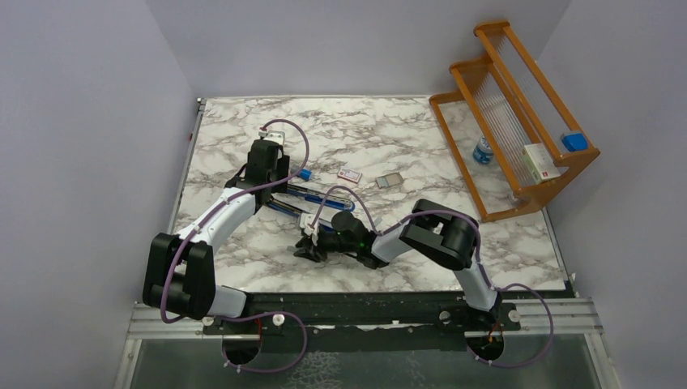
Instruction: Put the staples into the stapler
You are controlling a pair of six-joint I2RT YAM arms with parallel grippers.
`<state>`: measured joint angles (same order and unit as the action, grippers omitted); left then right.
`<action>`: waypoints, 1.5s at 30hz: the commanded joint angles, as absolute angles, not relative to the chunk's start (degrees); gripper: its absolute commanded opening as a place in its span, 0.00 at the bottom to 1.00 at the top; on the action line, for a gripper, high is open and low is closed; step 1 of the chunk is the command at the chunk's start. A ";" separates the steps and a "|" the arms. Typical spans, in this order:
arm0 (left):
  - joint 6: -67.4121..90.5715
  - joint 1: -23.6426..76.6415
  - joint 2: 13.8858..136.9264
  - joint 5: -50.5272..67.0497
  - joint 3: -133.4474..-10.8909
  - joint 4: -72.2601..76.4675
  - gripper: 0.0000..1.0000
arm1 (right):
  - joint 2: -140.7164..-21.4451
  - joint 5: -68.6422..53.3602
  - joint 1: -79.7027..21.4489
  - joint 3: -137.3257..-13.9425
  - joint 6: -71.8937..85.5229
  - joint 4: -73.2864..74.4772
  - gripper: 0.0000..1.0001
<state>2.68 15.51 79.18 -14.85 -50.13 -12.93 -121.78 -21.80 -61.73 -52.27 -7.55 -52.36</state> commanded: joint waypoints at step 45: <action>2.27 15.97 77.50 -17.29 -51.68 -12.56 0.61 | -100.54 -29.22 -51.13 -51.95 -7.61 -31.05 0.05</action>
